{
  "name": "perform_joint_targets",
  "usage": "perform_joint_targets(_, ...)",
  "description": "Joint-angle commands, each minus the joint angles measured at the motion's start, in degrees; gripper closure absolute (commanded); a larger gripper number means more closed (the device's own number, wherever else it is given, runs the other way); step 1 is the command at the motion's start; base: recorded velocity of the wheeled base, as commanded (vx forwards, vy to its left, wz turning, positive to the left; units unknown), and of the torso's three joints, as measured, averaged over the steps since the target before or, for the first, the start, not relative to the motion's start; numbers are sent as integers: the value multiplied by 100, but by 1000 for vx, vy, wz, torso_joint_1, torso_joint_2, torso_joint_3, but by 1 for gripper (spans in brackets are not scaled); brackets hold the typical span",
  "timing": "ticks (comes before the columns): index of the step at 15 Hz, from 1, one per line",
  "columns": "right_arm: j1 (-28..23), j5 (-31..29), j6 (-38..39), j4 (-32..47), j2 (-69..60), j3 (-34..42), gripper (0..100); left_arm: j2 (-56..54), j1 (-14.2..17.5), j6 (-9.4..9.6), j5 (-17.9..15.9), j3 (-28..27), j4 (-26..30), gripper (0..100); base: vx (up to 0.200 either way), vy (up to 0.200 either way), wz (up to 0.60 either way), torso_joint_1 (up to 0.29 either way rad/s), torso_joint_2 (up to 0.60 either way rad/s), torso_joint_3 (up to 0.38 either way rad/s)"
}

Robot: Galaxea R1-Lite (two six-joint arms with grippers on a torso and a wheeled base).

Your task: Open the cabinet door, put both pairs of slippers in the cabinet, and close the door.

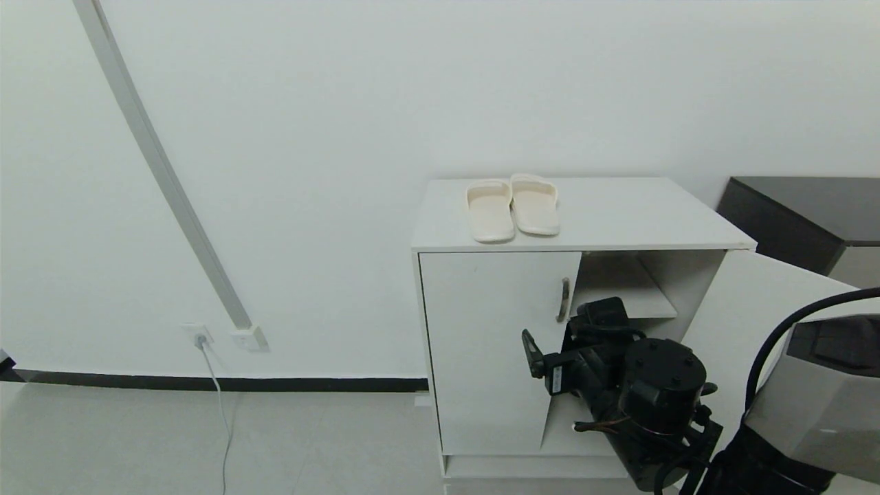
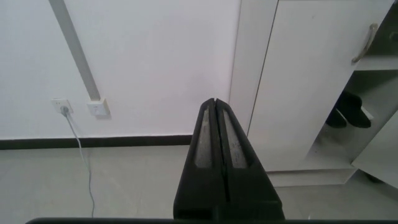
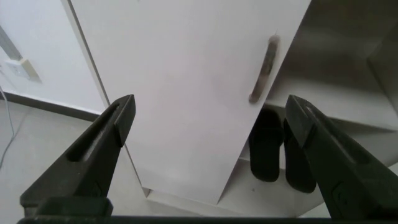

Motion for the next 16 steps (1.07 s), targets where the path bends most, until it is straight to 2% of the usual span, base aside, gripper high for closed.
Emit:
perform_joint_targets(1,5,1,-2,-2,11,7,0,7,0,-1,4,0,-1,100,0,0,0,237,-554,-325)
perform_joint_targets(8,-4,10,-2,-11,64,16,0,7,0,-1,-5,0,-1,100,0,0,0,254,-577,-330)
perform_joint_targets(10,13,80,-2,-222,160,16,0,7,0,-1,-5,0,-1,100,0,0,0,195,-437,-244)
perform_joint_targets(13,-136,124,-63,-222,433,-98,0,7,0,-1,-5,0,-1,100,0,0,0,42,-88,-49)
perform_joint_targets(16,-171,-359,-344,-37,538,-696,0,7,0,-1,-5,0,-1,100,0,0,0,0,0,0)
